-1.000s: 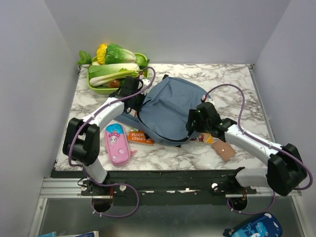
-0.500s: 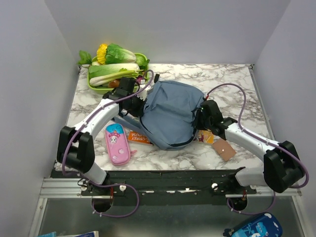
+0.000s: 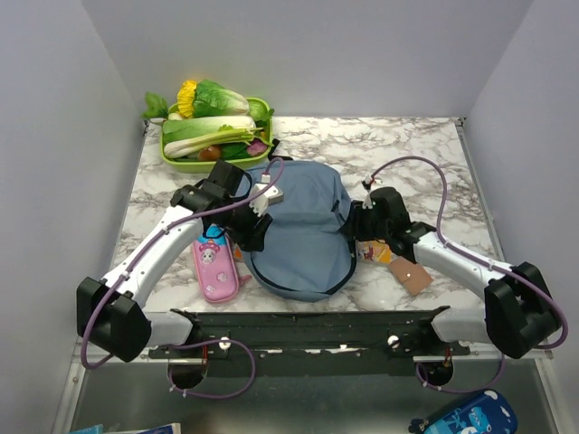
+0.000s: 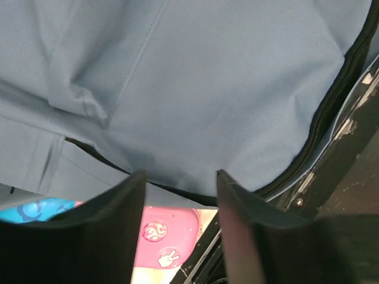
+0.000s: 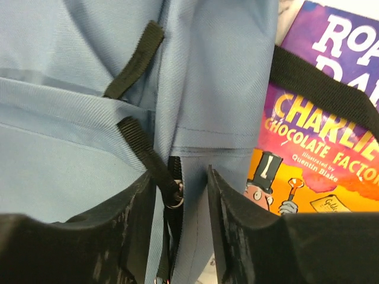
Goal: Pack the student bag
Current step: Adjust the student bag at the center of the board, then unzip the student bag at the center of the board.
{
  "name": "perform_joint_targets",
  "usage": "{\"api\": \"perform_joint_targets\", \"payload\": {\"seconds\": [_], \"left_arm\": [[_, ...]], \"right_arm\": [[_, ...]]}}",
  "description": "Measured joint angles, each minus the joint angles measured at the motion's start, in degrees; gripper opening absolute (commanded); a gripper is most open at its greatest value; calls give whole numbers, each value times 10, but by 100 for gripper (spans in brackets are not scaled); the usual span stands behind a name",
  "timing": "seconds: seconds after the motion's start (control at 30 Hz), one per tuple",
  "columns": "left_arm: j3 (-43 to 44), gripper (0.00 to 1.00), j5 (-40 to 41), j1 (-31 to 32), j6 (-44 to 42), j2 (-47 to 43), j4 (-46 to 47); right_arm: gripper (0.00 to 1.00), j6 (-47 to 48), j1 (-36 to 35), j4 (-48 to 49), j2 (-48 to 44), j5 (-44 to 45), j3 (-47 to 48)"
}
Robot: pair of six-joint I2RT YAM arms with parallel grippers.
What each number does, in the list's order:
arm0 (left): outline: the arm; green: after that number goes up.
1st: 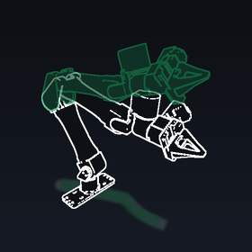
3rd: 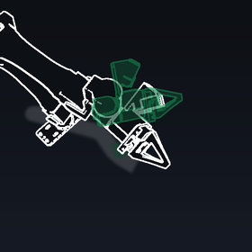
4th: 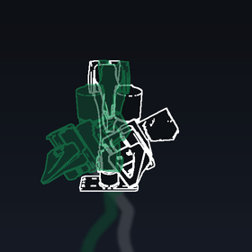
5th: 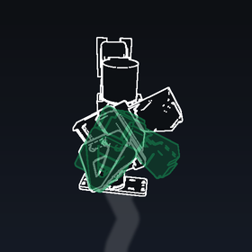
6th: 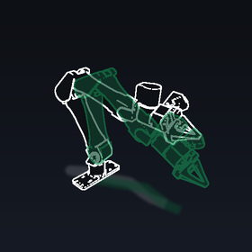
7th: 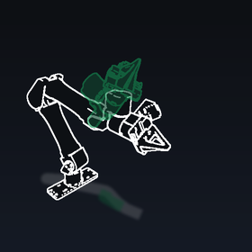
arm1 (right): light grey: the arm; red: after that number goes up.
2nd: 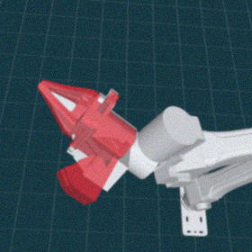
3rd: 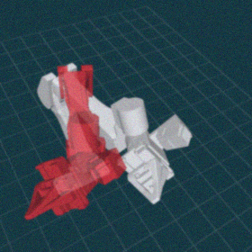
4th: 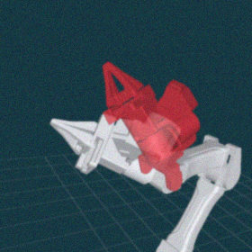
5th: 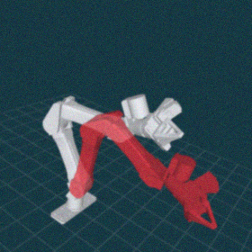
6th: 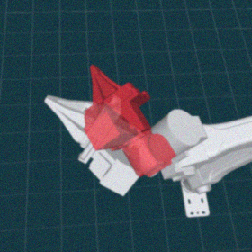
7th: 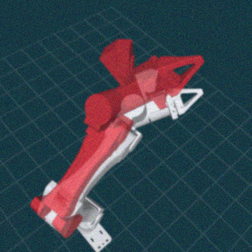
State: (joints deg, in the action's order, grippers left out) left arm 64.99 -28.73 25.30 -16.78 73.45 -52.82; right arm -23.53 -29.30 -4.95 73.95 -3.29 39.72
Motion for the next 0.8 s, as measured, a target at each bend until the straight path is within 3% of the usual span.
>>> {"api": "perform_joint_targets", "payload": {"seconds": [0.23, 0.3, 0.5, 0.6, 0.8], "left_arm": [[46, 76, 59, 2, -3, 16, 1], [85, 99, 74, 2, 14, 22, 21], [210, 99, 75, 29, 88, 91, 97], [268, 99, 76, 80, 120, 174, 127], [308, 98, 86, 137, 161, 301, 162]], "right_arm": [[64, 3, 0, 7, -19, -9, -20], [65, 3, 0, 7, -38, -6, -20], [66, -2, 0, 45, -70, 8, -33], [65, -7, 0, 71, -65, 10, -50], [63, -22, 0, 128, -54, 5, -98]]}}
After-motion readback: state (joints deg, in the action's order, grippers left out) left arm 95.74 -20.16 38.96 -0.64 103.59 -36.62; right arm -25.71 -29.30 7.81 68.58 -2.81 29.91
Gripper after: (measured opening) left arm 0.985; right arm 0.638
